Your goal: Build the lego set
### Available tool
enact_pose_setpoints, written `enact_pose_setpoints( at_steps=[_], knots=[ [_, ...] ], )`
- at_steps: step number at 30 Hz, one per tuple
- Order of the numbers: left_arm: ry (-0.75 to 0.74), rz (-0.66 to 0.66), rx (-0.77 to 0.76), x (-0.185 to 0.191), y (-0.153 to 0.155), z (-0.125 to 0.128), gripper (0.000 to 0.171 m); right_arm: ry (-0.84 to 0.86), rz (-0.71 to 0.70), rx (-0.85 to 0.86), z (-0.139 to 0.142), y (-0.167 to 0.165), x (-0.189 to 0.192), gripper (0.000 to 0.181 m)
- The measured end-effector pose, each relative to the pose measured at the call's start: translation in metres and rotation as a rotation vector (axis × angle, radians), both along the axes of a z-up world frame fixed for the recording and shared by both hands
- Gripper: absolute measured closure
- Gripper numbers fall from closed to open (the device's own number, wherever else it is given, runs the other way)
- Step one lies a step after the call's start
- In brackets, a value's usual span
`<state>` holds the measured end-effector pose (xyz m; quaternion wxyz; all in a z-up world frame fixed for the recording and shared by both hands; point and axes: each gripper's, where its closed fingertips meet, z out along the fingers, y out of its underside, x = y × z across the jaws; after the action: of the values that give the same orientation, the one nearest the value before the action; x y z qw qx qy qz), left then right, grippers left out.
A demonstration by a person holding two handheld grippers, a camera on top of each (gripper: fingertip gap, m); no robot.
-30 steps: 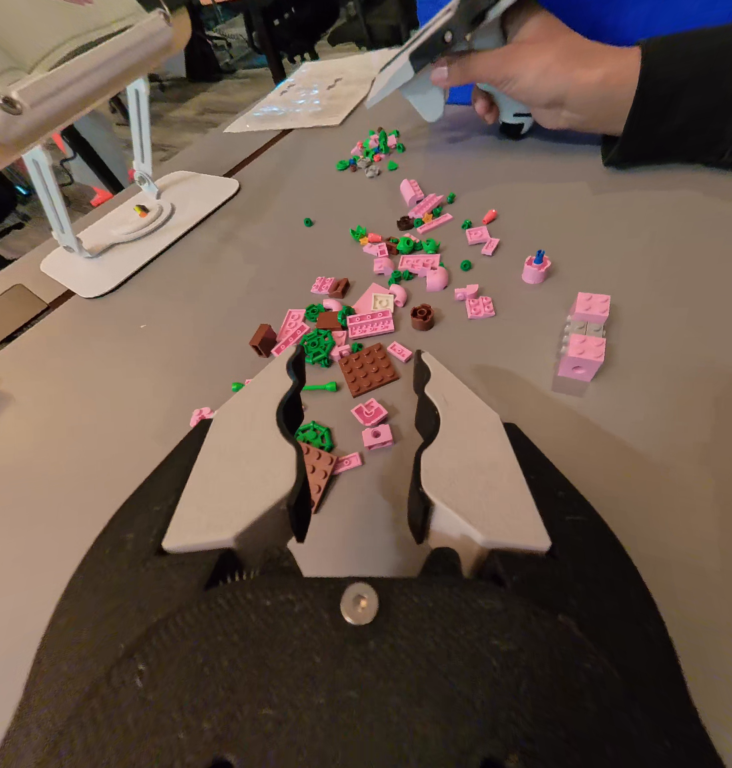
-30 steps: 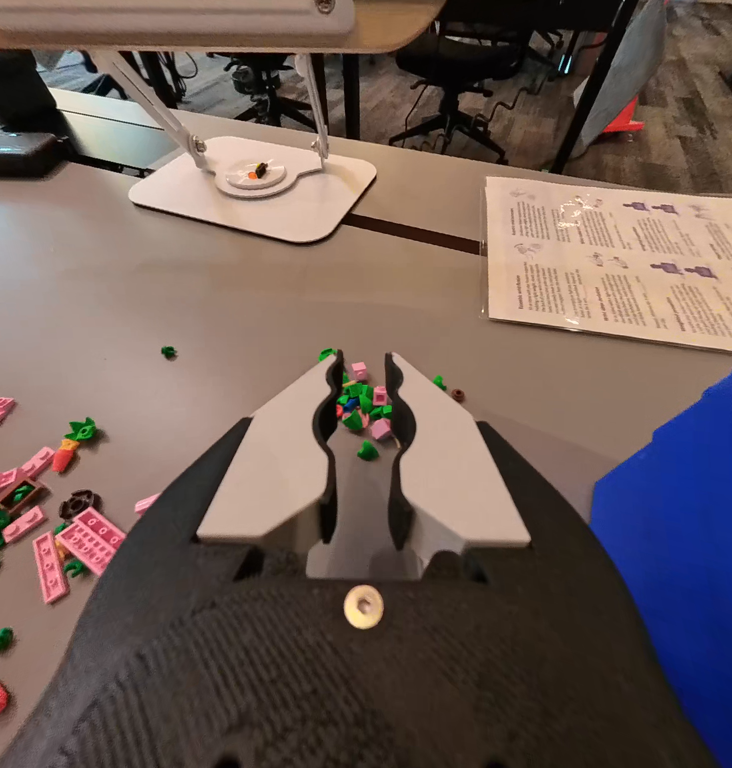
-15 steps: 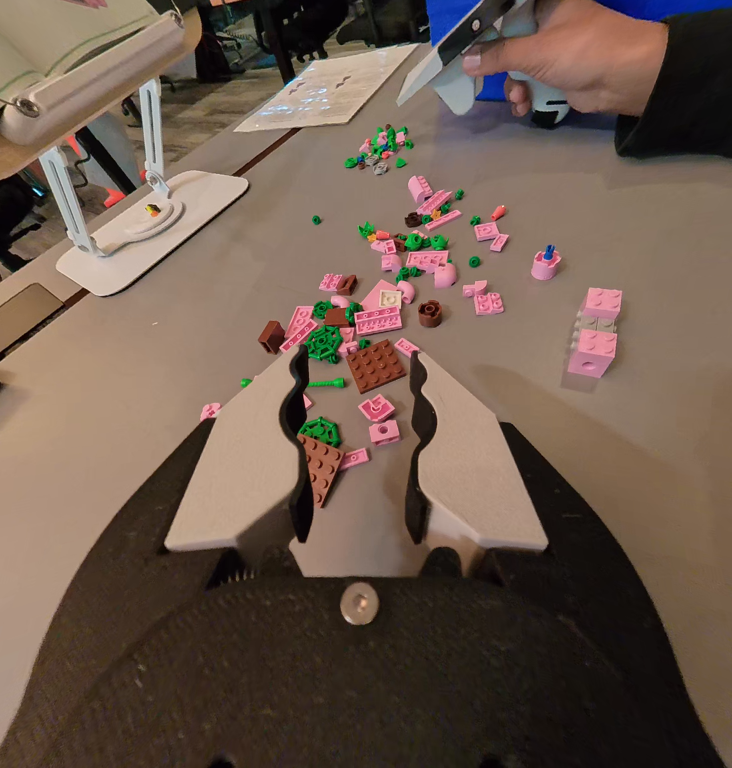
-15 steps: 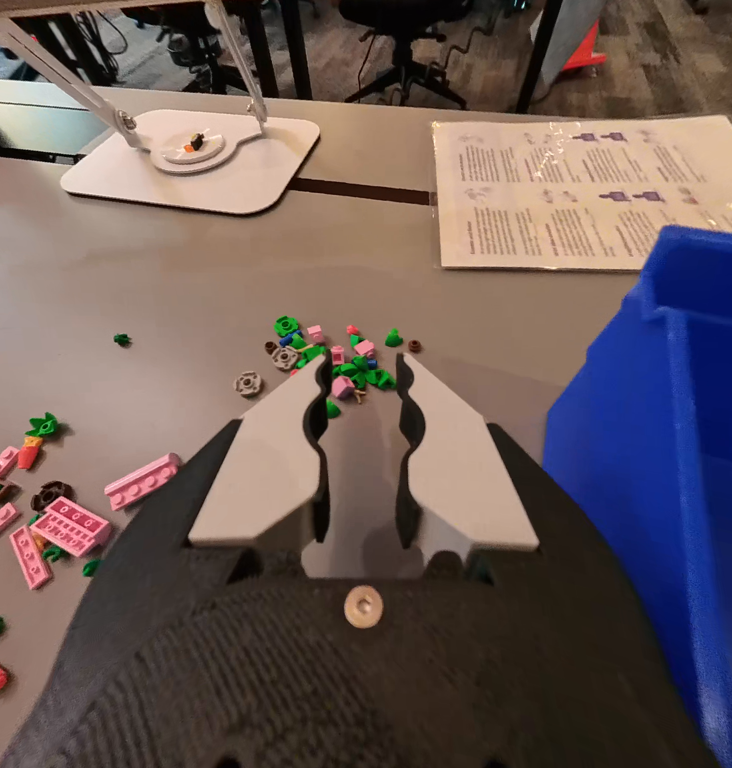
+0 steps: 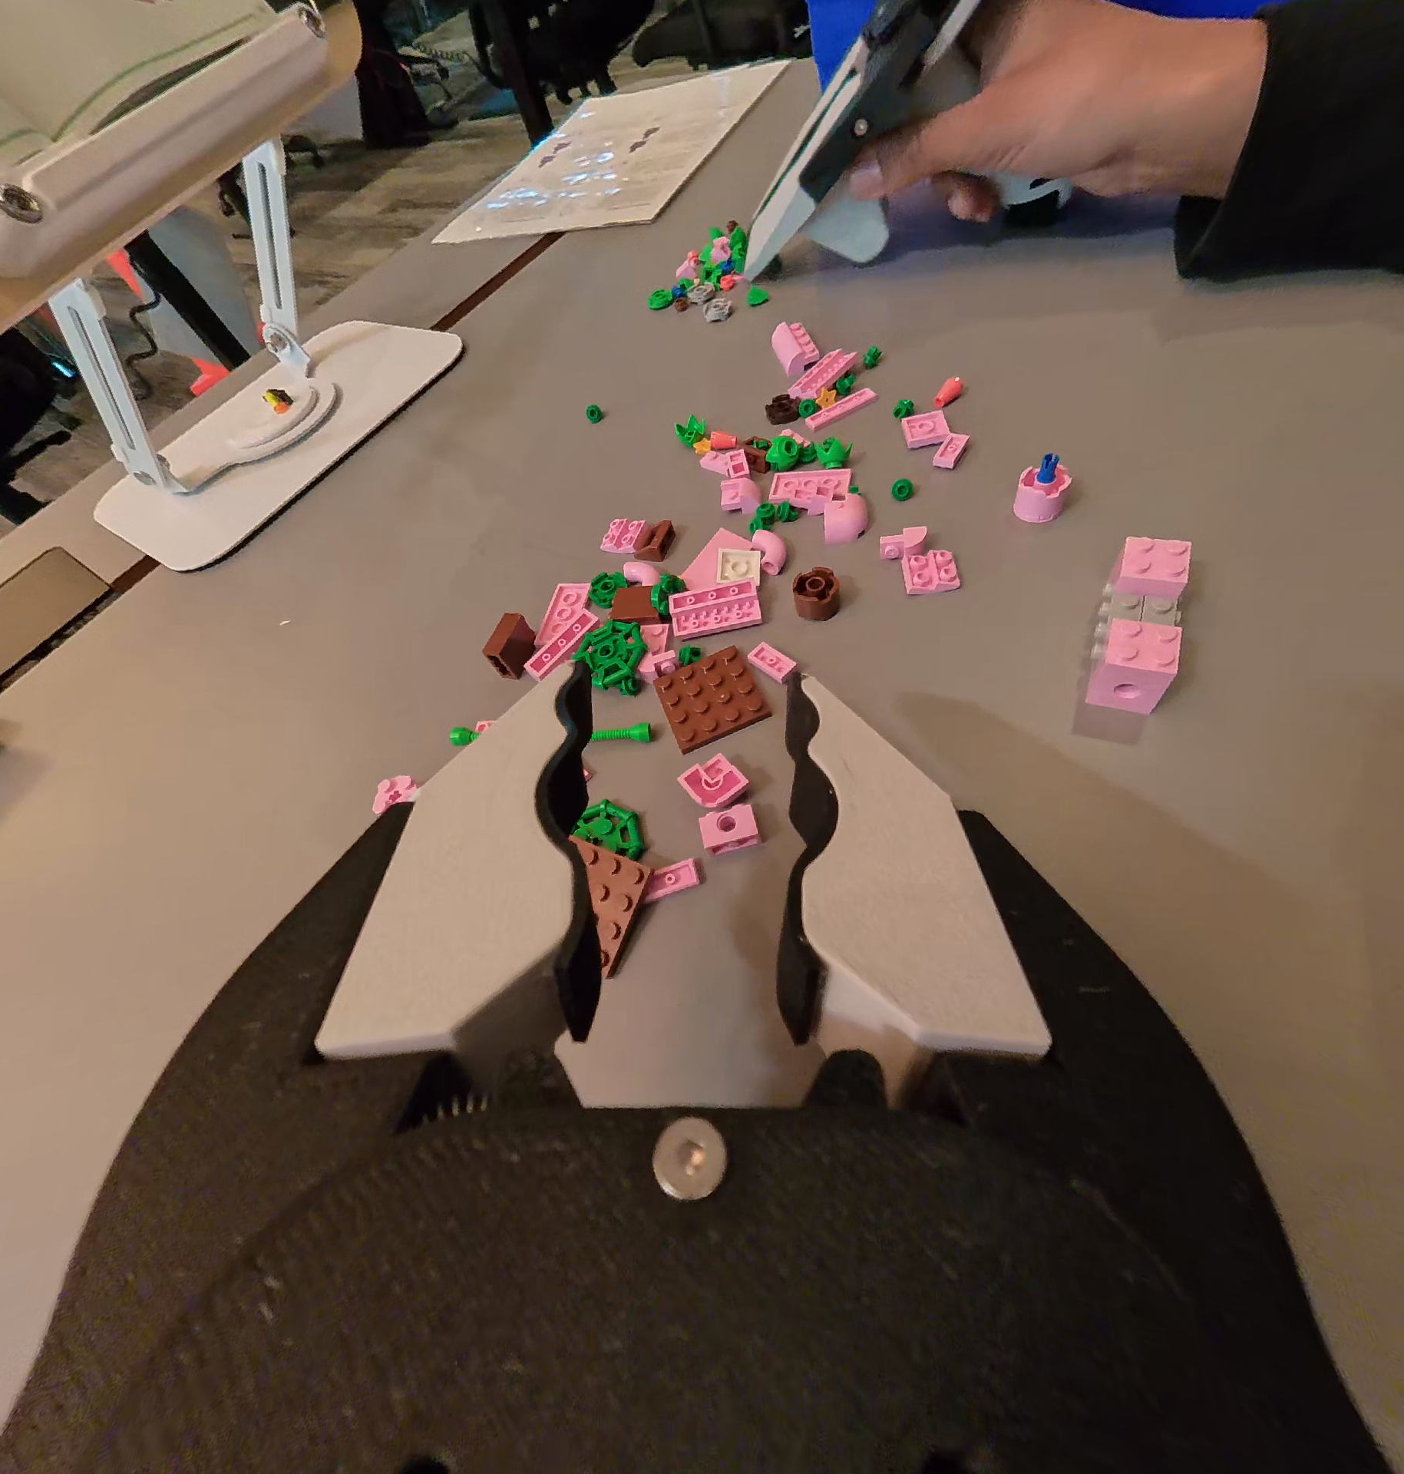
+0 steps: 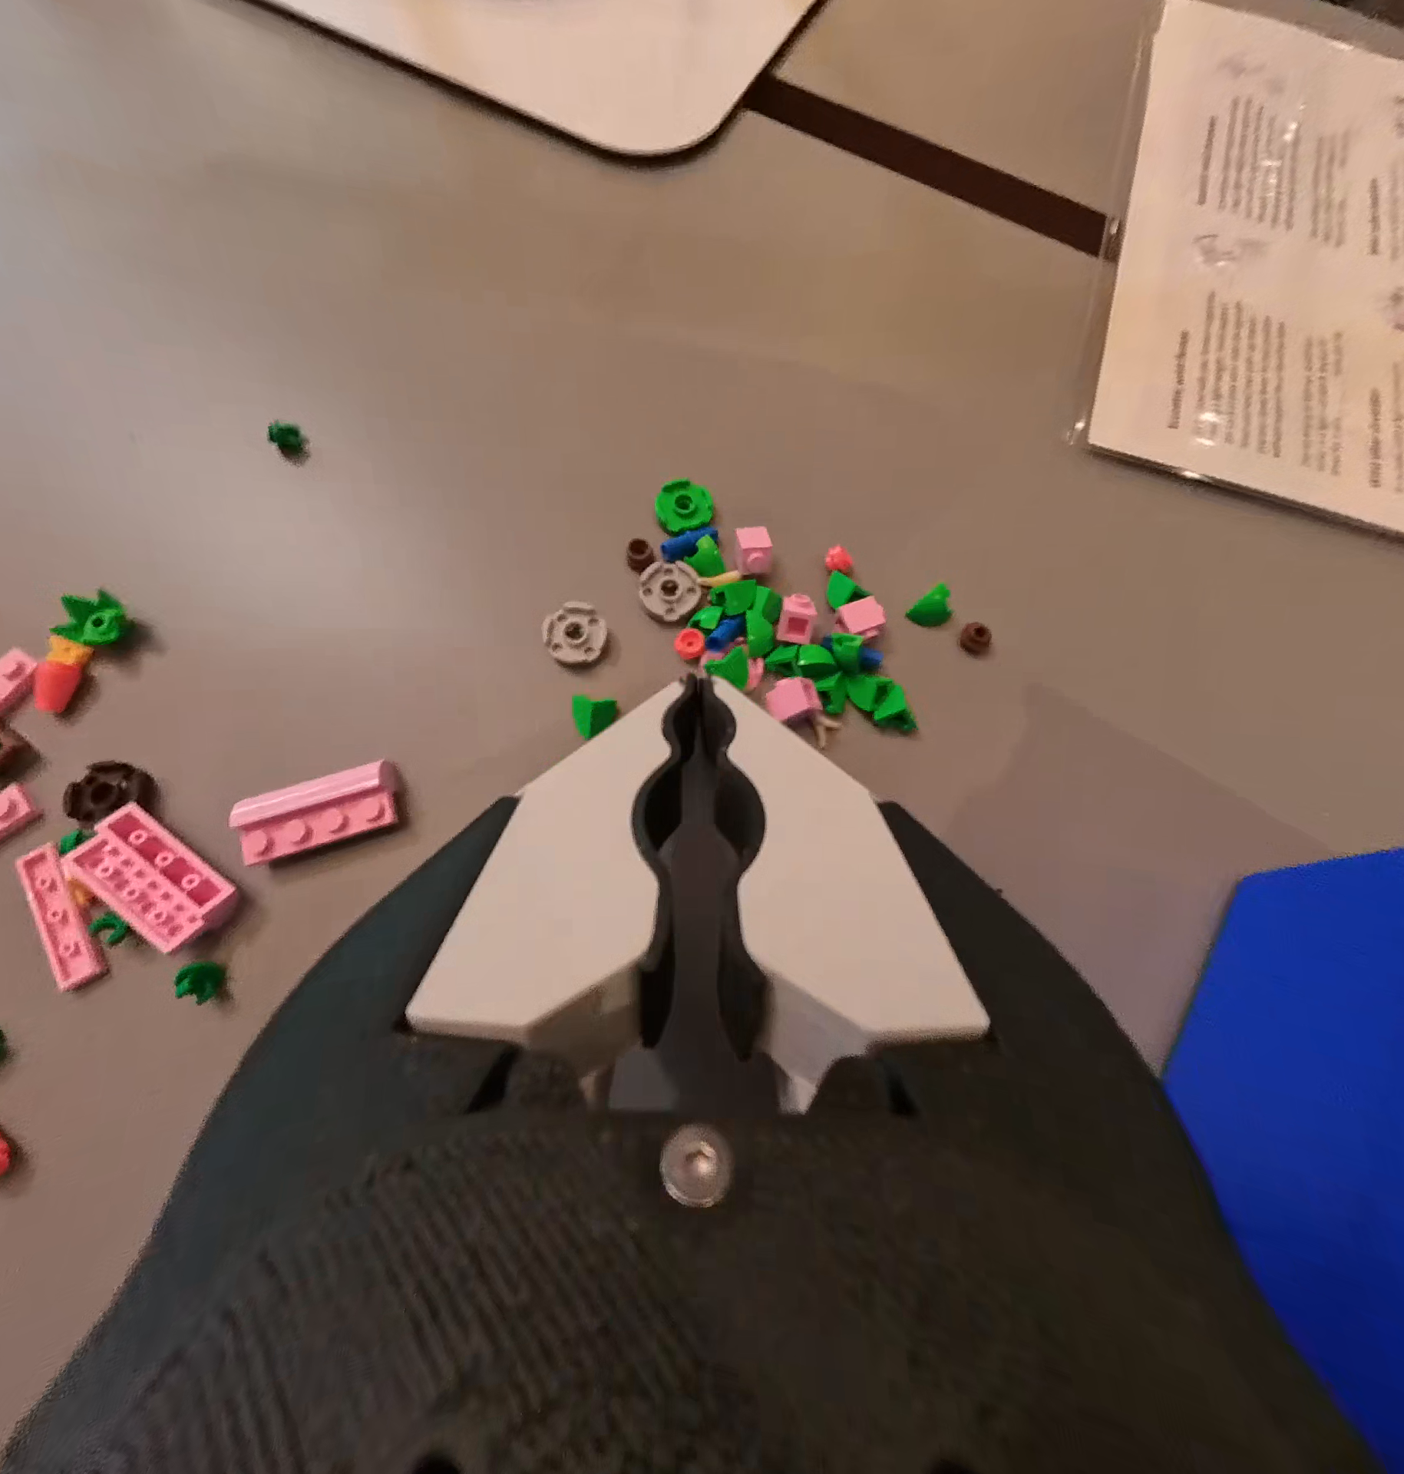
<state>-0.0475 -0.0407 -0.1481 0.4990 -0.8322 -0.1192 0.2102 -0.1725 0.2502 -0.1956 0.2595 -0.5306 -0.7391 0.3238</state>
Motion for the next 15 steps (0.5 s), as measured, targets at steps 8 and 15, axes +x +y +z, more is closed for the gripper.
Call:
enact_pose_setpoints(
  at_steps=[8,15],
  knots=[
    [0.001,-0.001,-0.007,0.0,0.001,-0.001,0.124,0.028,-0.085,-0.072,0.007,0.015,-0.011,0.177],
    [0.002,-0.002,-0.011,0.0,0.001,-0.002,0.124,-0.013,-0.035,-0.034,-0.001,0.007,-0.01,0.156]
  ],
)
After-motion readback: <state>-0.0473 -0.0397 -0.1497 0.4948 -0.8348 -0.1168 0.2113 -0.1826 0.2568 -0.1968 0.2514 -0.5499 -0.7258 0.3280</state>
